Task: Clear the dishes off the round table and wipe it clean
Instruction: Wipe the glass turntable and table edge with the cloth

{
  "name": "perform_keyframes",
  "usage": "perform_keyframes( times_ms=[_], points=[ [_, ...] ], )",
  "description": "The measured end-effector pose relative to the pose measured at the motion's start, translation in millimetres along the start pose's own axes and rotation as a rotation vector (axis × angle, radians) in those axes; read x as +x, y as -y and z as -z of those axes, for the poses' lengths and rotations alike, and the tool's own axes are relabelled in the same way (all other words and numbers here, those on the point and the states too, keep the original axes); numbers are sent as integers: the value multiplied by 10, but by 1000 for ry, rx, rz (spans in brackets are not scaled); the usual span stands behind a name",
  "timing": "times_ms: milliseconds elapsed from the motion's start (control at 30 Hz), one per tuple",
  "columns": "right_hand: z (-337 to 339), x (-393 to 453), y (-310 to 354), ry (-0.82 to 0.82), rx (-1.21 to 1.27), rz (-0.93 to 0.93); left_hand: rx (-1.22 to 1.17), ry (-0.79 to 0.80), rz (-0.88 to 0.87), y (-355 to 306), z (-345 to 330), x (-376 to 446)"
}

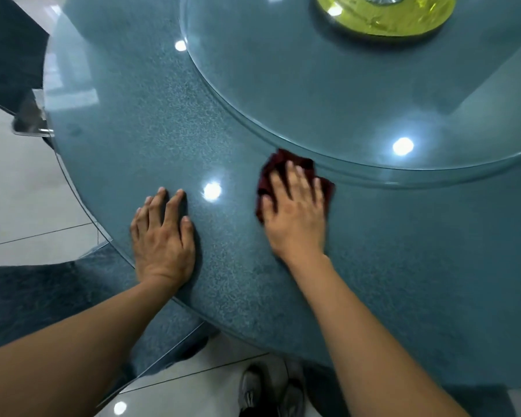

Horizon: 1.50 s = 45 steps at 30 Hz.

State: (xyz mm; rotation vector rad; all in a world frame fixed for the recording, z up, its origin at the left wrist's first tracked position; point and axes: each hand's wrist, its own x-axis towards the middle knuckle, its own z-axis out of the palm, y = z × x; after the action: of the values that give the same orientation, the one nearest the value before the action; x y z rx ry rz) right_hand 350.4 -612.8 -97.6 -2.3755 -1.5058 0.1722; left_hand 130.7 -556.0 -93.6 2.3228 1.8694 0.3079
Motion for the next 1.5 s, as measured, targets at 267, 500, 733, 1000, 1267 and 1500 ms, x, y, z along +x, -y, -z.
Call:
perform_keyframes(
  times_ms=[267,500,733,1000,1267,1500],
  points=[
    [408,-721,-984,-101,-126,-438,10,28,-5,-14,23,-10],
    [3,-261,200,-109,-116,-368,11,88,-8,-23,40,-5],
    [-351,60,1170,37,-54,67,-176,49,-45,91,36,24],
    [214,-1049,-170,-56,-144,-421,-141,64,-352,726,253,609],
    [44,-957,311,-180,-141,-732,-50,85,-372,979,130,809],
    [-554,-624,1863,-74,-16,-193,-14,111,-368,982,190,807]
  ],
)
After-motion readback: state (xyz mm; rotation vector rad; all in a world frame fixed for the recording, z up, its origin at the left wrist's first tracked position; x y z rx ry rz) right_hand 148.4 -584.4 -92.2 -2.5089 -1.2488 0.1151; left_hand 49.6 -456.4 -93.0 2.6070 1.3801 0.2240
